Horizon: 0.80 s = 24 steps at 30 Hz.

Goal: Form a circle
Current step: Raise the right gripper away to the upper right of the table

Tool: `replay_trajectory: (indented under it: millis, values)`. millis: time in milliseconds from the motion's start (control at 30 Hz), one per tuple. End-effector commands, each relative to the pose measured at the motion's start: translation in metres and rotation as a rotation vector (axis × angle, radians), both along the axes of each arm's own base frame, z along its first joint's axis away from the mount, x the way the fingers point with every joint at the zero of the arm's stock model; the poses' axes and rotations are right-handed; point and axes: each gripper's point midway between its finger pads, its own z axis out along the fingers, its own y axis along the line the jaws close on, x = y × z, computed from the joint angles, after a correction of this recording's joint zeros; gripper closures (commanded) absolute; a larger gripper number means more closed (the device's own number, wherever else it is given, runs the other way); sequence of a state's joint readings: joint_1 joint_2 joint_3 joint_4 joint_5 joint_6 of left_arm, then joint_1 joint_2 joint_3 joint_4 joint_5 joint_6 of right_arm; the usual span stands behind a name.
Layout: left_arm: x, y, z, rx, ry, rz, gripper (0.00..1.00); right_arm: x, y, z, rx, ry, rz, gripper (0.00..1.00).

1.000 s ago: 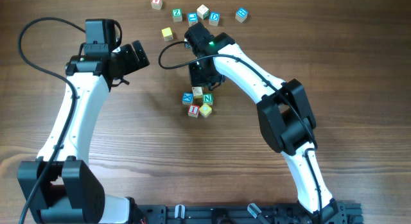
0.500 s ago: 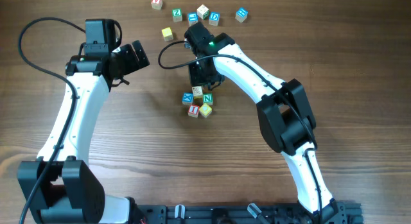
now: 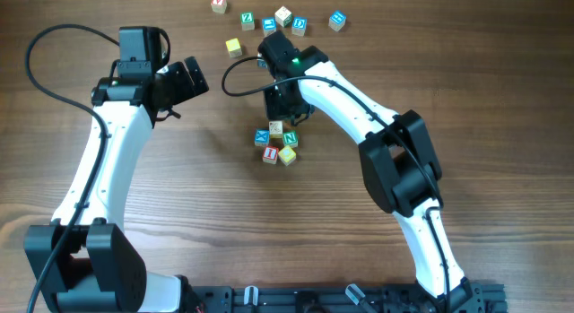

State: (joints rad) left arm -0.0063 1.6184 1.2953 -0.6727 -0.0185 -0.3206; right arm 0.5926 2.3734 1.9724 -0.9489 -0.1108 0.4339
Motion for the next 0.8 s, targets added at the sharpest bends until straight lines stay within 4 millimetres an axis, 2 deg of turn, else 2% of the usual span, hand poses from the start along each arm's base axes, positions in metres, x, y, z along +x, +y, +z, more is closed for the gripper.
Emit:
replay_trajectory:
  millis: [0, 133, 233, 267, 300, 367, 400, 433, 500, 600, 767]
  values:
    - [0.001, 0.003, -0.001, 0.005, 0.000, 0.014, 0.00, 0.015, -0.021, -0.012, -0.025, 0.000, -0.061, 0.95]
    - [0.001, 0.003, -0.001, 0.005, 0.000, 0.014, 0.00, 0.031, -0.048, -0.012, -0.029, -0.001, -0.119, 0.95]
    - [0.001, 0.003, -0.001, 0.005, 0.000, 0.014, 0.00, 0.047, -0.089, -0.014, -0.079, -0.006, -0.197, 0.95]
    - [0.001, 0.003, -0.001, 0.005, 0.000, 0.014, 0.00, 0.053, -0.110, -0.015, -0.107, -0.005, -0.235, 0.93]
    - [0.001, 0.003, -0.001, 0.005, 0.000, 0.014, 0.00, 0.057, -0.127, -0.015, -0.128, -0.003, -0.265, 0.82]
    - [0.001, 0.003, -0.001, 0.005, 0.000, 0.014, 0.00, 0.063, -0.159, -0.015, -0.161, 0.001, -0.298, 0.39]
    - [0.001, 0.003, -0.001, 0.005, 0.000, 0.014, 0.00, 0.065, -0.169, -0.016, -0.167, 0.004, -0.307, 0.12]
    - [0.001, 0.003, -0.001, 0.005, -0.001, 0.014, 0.00, 0.068, -0.186, -0.016, -0.172, 0.010, -0.313, 0.00]
    - [0.001, 0.003, -0.001, 0.005, 0.000, 0.014, 0.00, 0.073, -0.212, -0.016, -0.174, 0.015, -0.356, 0.00]
    - [0.001, 0.003, -0.001, 0.005, 0.000, 0.014, 0.00, 0.093, -0.234, -0.013, -0.151, -0.042, -0.412, 0.00]
    - [0.001, 0.003, -0.001, 0.005, 0.000, 0.014, 0.00, 0.142, -0.250, 0.002, -0.086, -0.232, -0.467, 0.00]
